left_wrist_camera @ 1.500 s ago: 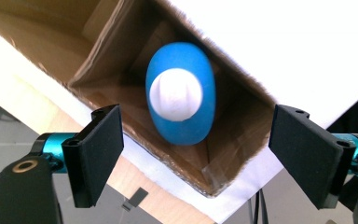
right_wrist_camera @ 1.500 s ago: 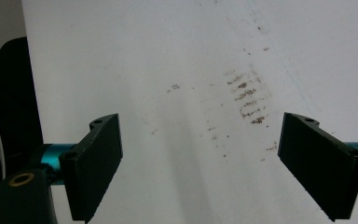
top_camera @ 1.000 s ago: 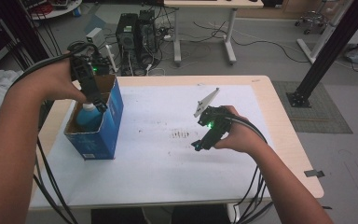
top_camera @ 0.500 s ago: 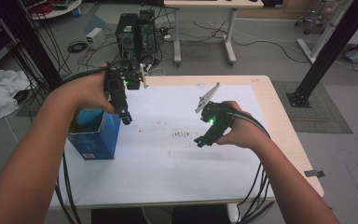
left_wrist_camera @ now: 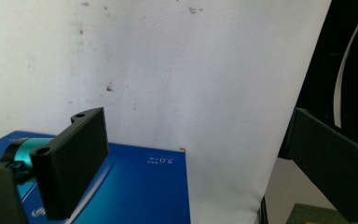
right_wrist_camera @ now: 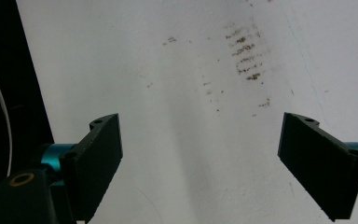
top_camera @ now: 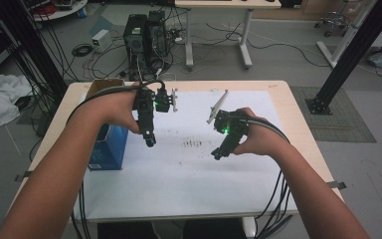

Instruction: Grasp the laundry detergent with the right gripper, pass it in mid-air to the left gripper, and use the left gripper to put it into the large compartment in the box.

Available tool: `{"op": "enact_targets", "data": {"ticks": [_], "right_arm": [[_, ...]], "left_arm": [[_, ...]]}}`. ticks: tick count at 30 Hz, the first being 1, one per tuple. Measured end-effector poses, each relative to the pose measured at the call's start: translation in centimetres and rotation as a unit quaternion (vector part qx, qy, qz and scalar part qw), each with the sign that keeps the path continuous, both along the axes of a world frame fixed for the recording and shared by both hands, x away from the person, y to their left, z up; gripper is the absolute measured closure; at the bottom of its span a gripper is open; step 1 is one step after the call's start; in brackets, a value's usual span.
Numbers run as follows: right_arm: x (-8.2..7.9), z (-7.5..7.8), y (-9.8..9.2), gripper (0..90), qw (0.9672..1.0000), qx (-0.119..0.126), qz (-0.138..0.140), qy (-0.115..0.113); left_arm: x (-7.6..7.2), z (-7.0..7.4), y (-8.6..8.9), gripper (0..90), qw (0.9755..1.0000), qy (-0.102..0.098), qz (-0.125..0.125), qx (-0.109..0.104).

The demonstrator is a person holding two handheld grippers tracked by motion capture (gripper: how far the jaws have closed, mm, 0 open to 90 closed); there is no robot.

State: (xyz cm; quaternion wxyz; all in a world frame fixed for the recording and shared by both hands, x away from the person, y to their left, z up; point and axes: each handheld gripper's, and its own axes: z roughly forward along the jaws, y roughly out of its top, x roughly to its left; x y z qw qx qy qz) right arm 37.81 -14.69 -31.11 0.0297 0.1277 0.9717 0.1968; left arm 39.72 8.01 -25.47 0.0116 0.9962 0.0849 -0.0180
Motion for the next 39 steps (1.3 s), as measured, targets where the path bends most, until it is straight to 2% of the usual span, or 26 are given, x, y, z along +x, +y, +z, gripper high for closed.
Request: {"op": "enact_targets", "data": {"ticks": [9, 12, 15, 29, 39], "right_arm": [[0.7, -0.7, -0.3, 13.0, 0.9997, -0.021, 0.003, 0.011], [0.9, -0.9, -0.2, 13.0, 0.9995, -0.029, 0.002, 0.014], [1.2, -1.0, -0.1, 13.0, 0.9995, -0.029, 0.003, 0.014], [1.6, 0.1, -0.4, 13.0, 0.9991, -0.040, 0.004, 0.008], [1.7, 0.2, -0.4, 13.0, 0.9989, -0.045, 0.006, 0.009]], "left_arm": [[0.3, -1.9, -0.4, 4.3, 0.9999, 0.013, -0.009, -0.003], [0.5, -2.4, -0.5, 4.3, 0.9999, 0.011, -0.011, -0.005], [0.6, -2.7, -0.6, 4.3, 0.9999, 0.014, -0.009, -0.003], [0.6, -2.6, -1.0, 4.3, 0.9998, 0.009, -0.015, -0.007], [0.5, -2.1, -0.6, 4.3, 0.9998, 0.005, -0.012, -0.013]]}}
